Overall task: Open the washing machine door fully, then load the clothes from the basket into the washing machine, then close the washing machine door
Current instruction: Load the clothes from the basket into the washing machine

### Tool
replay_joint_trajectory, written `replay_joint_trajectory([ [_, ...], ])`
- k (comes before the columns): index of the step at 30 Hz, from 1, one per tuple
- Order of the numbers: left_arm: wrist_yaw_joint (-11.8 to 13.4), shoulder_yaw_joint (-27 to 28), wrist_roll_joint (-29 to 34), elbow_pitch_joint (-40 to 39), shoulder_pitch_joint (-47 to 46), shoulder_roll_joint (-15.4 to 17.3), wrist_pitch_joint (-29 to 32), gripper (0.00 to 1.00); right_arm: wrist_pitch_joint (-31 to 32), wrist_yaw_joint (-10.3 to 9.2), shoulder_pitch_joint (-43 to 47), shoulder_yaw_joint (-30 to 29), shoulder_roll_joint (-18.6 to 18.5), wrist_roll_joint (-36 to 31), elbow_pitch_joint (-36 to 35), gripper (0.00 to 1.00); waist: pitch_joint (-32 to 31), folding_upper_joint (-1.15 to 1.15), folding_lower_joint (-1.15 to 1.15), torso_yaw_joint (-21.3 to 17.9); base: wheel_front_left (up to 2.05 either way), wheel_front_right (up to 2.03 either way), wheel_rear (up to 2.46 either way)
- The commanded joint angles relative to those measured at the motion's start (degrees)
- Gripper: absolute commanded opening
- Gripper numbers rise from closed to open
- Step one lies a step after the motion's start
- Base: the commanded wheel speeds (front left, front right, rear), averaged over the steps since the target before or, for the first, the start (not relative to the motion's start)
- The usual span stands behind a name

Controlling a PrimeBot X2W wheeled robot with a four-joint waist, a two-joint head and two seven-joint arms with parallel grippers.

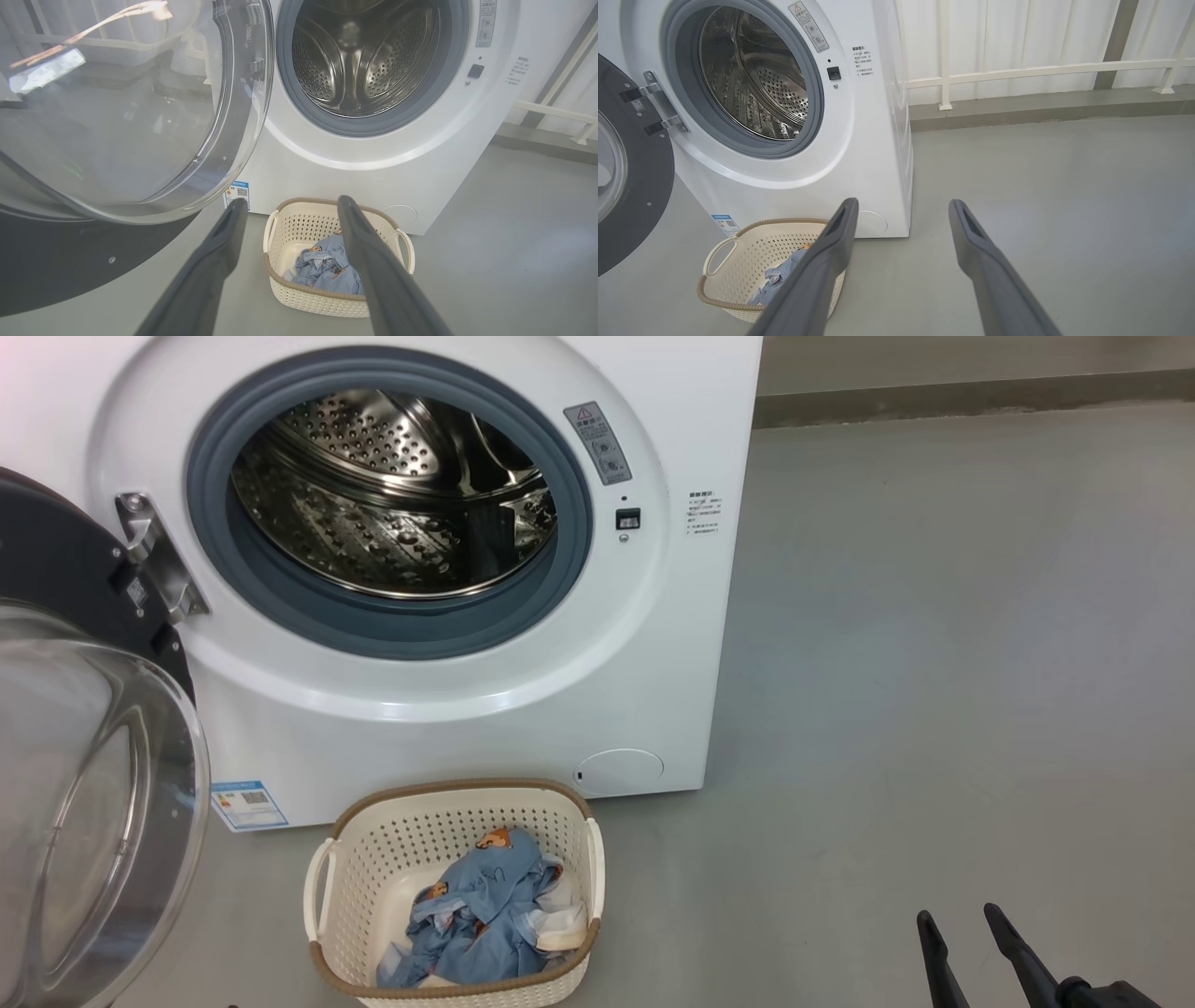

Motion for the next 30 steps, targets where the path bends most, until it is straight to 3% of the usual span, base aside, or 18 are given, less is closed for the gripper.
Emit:
replay_joint_trajectory([
  [1, -0.1, 1.8, 0.5, -1.6, -1.7, 0.6, -0.5, 1.0, -0.7, 0.09, -1.6, 1.3, -0.7, 0.1, -1.4, 1.0, 0.0, 0.0, 0.0, 0.0, 0.0, 0.0, 0.0],
  [9, -0.1, 1.0, 1.2, -1.1, -1.6, 1.4, -0.5, 1.0, -0.7, 0.09, -1.6, 1.3, -0.6, 0.1, -1.3, 1.0, 0.3, 0.0, 0.0, -0.1, 0.08, -0.25, 0.17],
  [22, -0.1, 0.5, 1.6, -0.6, -2.1, 1.6, -0.5, 1.0, -0.7, 0.09, -1.8, 1.1, -0.4, 0.3, -1.1, 1.0, 0.6, 0.0, 0.0, 0.0, 0.82, -1.62, 0.8],
  [30, -0.1, -0.2, 1.4, -0.8, -2.1, 1.4, -0.5, 1.0, -0.7, 0.09, -1.5, 1.1, 0.0, 0.1, -1.2, 1.0, 0.7, 0.0, 0.0, 0.2, 0.51, -0.55, 0.05],
])
